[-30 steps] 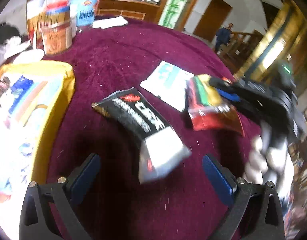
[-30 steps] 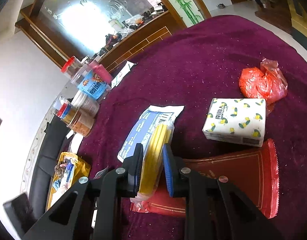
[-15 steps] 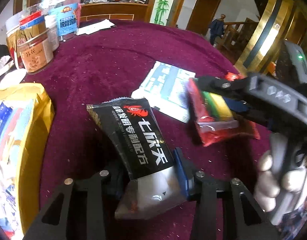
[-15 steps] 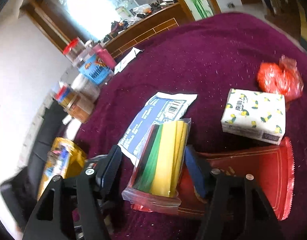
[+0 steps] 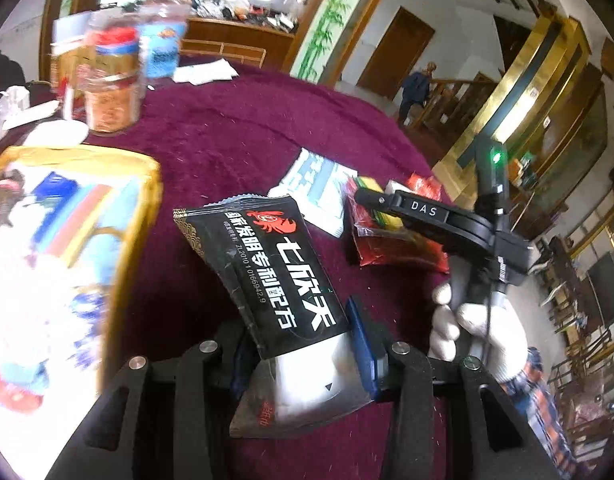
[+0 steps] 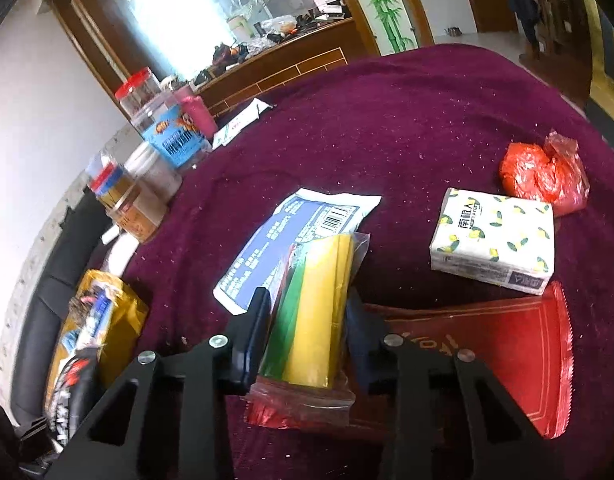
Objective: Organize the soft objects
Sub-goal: 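Grasp the sponge pack with right tool while left tool grasps black snack bag, then lower the snack bag and sponge pack into the tray, opening both tools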
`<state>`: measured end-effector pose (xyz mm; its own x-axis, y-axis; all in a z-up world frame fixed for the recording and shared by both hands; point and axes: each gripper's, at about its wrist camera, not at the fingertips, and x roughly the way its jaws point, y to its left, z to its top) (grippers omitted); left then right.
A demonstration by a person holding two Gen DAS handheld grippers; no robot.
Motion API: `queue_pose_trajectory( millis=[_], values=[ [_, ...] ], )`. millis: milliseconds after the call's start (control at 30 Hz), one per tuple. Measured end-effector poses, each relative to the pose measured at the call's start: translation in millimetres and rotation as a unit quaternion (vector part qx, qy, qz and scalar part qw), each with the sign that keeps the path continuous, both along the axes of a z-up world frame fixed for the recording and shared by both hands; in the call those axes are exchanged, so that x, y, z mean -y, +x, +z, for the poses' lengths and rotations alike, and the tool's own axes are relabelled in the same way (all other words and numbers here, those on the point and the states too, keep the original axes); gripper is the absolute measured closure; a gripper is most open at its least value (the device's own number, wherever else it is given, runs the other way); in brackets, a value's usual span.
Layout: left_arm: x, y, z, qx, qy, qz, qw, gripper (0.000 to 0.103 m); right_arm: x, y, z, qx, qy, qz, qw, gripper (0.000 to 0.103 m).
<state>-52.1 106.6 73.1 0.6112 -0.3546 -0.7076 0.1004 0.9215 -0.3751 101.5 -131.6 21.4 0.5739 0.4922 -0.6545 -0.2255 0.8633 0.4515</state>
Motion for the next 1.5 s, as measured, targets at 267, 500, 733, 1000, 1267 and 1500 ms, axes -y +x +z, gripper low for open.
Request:
queue_pose_trajectory(
  millis=[267,500,733,1000,1267,1500],
  values=[
    [-81,-64,30,0.031,0.032,0.086,0.9953,0.058,2,-4,2,-0.001,0.028,0.002,1.0,0.068],
    [-164,-110,16,0.011,0.019,0.188,0.9819,0.058,-17,-17,3,0.005,0.011,0.019,1.0,0.068],
    [-197,-118,-6,-0.013,0.01,0.228,0.9736,0.058,-50,-61,35,0.033,0.008,0.082,0.996,0.068],
    [-218,-106,-26,-0.048,0.037,0.237,0.9696,0.057,-139,-135,56,0.039,-0.008,0.222,0.974,0.068],
    [-231,-90,-44,-0.082,0.068,0.253,0.9615,0.047,-222,-174,44,0.016,-0.018,0.313,0.949,0.067],
    [-236,-114,-24,-0.026,0.038,0.261,0.9643,0.036,-263,-194,35,0.018,-0.054,0.362,0.93,0.067]
  ],
)
